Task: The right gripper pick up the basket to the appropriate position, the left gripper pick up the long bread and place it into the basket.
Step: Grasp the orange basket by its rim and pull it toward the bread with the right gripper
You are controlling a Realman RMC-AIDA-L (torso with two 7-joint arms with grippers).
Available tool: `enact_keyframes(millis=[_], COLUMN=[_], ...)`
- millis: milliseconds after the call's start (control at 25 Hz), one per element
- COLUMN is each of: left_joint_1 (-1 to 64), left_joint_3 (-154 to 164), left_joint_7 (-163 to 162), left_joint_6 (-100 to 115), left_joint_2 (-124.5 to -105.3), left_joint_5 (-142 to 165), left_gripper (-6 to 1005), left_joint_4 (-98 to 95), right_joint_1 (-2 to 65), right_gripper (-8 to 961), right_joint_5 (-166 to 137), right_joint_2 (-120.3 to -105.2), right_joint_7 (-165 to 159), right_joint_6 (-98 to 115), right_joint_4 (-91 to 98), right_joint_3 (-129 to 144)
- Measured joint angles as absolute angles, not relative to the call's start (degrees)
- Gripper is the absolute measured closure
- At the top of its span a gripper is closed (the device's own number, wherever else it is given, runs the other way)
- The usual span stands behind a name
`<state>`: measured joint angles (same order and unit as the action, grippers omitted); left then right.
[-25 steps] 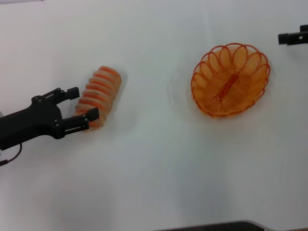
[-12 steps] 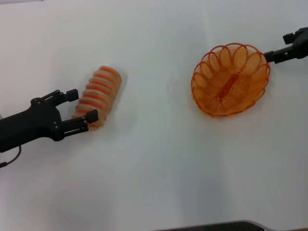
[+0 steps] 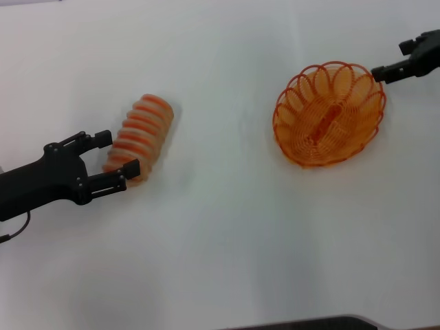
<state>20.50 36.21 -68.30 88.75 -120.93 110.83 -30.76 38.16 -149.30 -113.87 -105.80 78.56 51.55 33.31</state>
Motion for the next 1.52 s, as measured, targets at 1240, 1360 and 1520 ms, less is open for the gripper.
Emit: enact_keyframes(millis=[1240,1360,1520], left_joint_1=[20.90,20.92,20.92], left_joint_3=[36.28,36.25,36.22], left_joint_7=[-68.20,-68.20,-68.20], left_joint_6=[88.59,88.64,88.69], left_joint_2=[-120.93,-120.94,-120.94], left_joint_5=[110.66,110.68,110.67], left_gripper=[113,114,113], left_joint_4=[-31.00,-31.08,-31.14], right_joint_1=[38.76,38.76,38.75], right_gripper=[332,340,352], right_joint_5=[-149.05,-149.06,-149.05], right_joint_2=[-118.20,-118.29,-118.48], right_joint_7=[-105.74,-105.73,-105.73], right_joint_6=[64.71,63.69,62.81], right_joint_4=[45.59,44.31,43.95], right_joint_3=[38.24,38.91,39.39])
